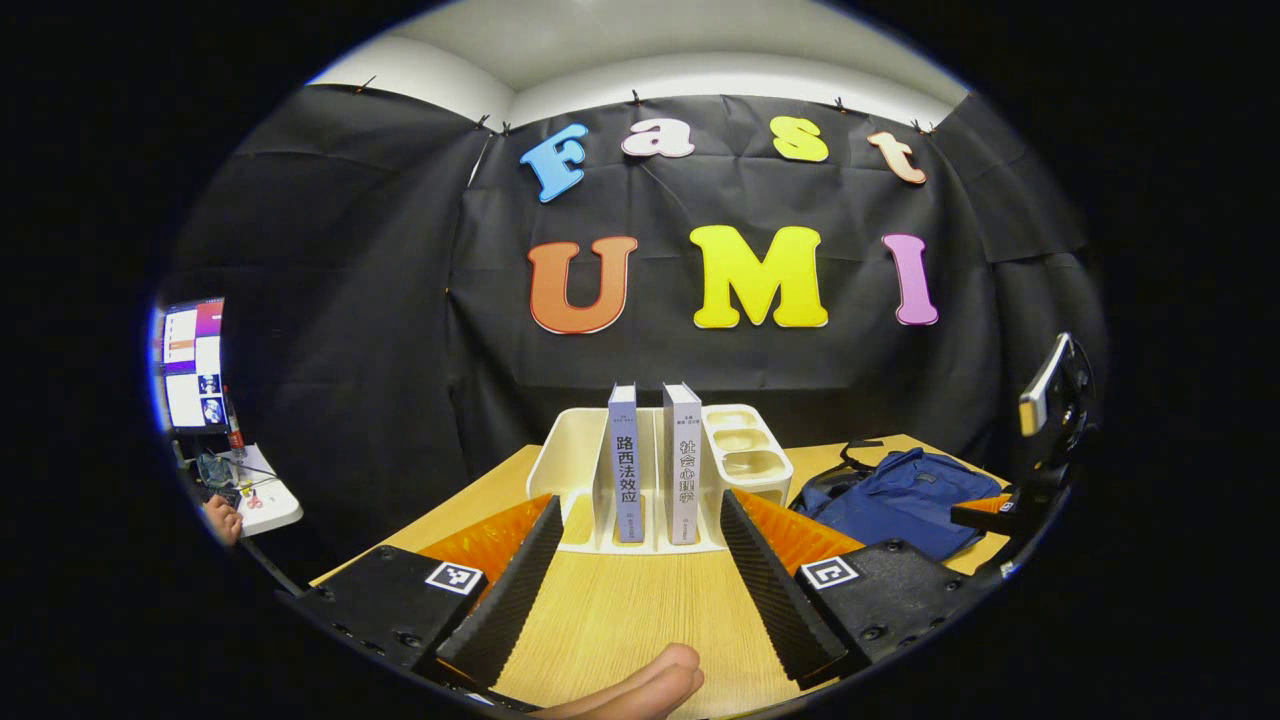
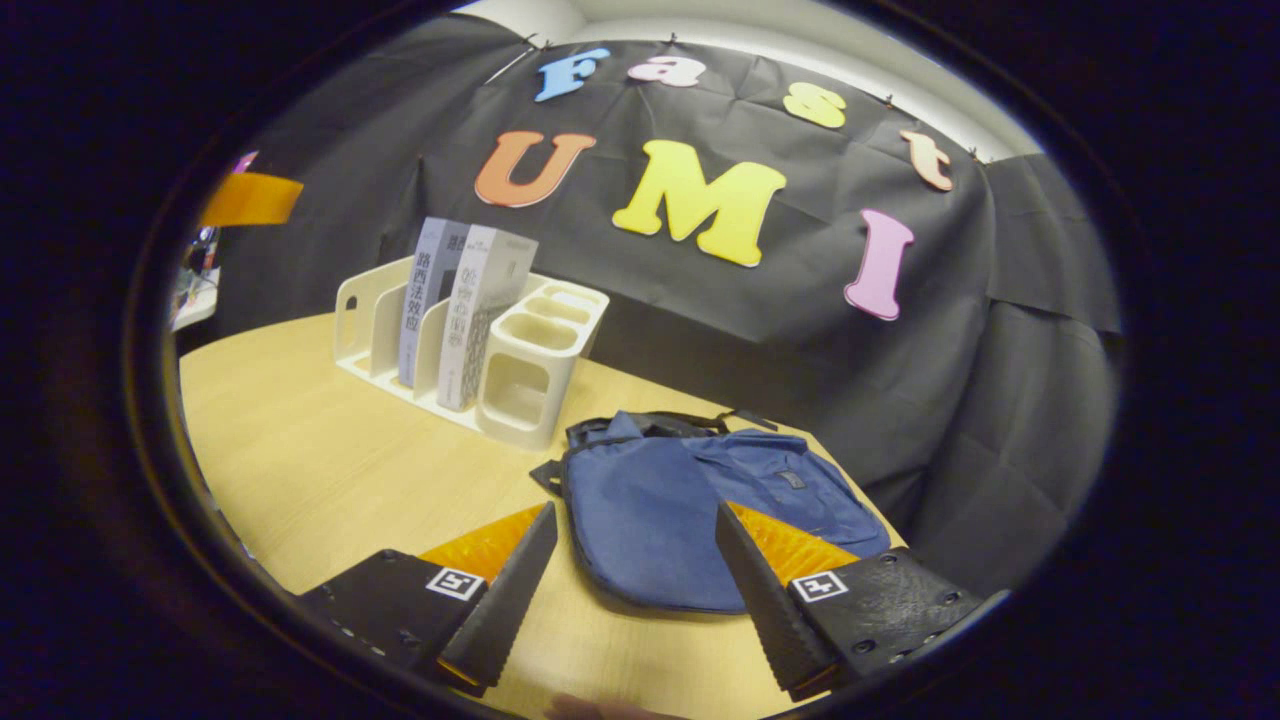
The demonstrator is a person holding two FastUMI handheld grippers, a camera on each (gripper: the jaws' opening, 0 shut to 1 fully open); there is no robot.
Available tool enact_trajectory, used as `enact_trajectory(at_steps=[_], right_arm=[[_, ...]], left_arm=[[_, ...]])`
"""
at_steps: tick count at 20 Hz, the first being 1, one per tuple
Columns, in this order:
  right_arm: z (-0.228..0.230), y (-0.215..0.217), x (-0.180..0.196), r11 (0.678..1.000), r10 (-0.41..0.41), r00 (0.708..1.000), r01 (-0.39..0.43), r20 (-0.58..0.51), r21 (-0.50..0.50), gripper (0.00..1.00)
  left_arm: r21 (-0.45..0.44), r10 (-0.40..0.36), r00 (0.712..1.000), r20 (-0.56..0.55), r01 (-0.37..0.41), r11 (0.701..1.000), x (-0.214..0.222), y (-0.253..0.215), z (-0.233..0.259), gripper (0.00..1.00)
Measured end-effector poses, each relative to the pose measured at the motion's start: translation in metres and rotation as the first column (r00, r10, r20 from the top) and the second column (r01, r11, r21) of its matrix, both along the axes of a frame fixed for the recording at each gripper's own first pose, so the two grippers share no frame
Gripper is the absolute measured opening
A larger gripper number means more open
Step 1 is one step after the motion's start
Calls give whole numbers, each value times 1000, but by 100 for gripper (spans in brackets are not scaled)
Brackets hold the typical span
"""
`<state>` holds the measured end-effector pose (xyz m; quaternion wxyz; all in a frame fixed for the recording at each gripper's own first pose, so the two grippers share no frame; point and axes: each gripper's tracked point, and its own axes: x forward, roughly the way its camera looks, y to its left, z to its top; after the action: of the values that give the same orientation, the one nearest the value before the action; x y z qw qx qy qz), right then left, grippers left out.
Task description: Open the schoolbag, grab two books from the bookshelf and put them into the schoolbag.
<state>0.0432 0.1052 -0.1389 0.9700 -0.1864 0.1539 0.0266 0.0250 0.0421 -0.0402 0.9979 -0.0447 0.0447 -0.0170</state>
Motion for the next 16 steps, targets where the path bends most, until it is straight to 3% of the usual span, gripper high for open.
enact_trajectory(at_steps=[4, 5, 8, 16], right_arm=[[-22, 12, 24, 998, -8, 999, 4, -47, -70, 98], [-28, 14, 30, 996, -14, 998, 8, -69, -85, 94], [-40, 19, 45, 989, -17, 997, 6, -81, -146, 98], [-54, -3, 73, 947, -136, 987, 106, -82, -303, 93]], left_arm=[[46, 20, 1000, -24, -19, 999, 6, 10, -9, 99], [55, 26, 999, -21, -24, 998, 7, 12, -9, 99], [57, 30, 999, -24, -29, 998, 8, 14, -11, 99], [65, 70, 997, -11, -69, 996, 7, 33, -8, 99]])
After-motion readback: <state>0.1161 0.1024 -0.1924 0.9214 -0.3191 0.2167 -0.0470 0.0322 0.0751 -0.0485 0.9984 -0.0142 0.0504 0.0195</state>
